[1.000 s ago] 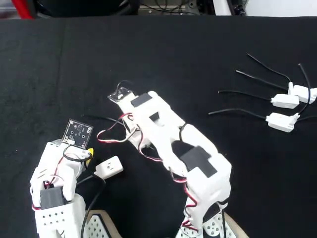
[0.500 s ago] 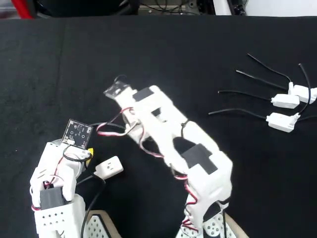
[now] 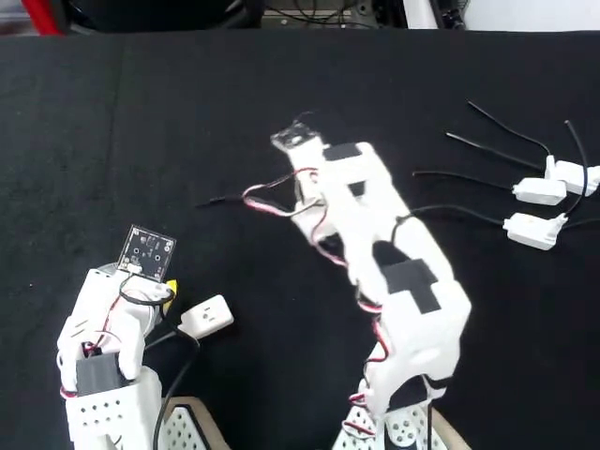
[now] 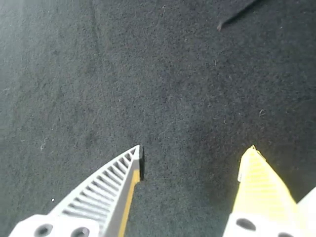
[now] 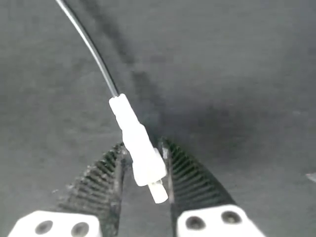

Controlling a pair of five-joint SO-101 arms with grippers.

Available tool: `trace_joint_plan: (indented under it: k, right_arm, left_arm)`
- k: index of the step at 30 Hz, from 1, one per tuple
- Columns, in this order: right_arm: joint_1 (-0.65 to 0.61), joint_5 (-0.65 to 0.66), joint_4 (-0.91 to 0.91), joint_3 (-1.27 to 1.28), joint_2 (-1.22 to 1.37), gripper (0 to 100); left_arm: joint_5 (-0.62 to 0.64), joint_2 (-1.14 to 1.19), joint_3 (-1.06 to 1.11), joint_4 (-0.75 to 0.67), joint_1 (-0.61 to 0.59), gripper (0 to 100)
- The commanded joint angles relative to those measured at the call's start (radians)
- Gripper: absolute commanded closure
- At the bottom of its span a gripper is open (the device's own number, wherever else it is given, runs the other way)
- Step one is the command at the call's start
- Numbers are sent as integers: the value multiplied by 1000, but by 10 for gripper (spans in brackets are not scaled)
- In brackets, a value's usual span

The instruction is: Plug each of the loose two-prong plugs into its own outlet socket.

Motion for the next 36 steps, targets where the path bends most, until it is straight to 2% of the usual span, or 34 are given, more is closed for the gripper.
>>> trace_joint_plan:
  k: [1, 6, 10, 14, 17, 22, 27, 36]
  right_arm:
    - [31, 17, -32, -18, -5, 928]
    - [-46, 38, -37, 38, -5, 819]
    - [-64, 38, -29, 25, -5, 783]
    - [-69, 38, -25, -8, -5, 786]
    - [-77, 43, 58, -59, -7, 787]
    - [-78, 130, 196, -176, -4, 788]
    - [-78, 138, 196, -217, 67, 853]
    - [-78, 170, 259, -390, 231, 865]
  left_arm:
    - [-5, -6, 16, 5, -7, 689]
    - [-6, -5, 16, 5, -7, 689]
    - [-6, -5, 16, 5, -7, 689]
    - [-6, -5, 16, 5, -7, 689]
    - [-6, -5, 16, 5, -7, 689]
    - [-6, -5, 16, 5, -7, 689]
    - [-6, -5, 16, 5, -7, 689]
    - [-6, -5, 16, 5, -7, 689]
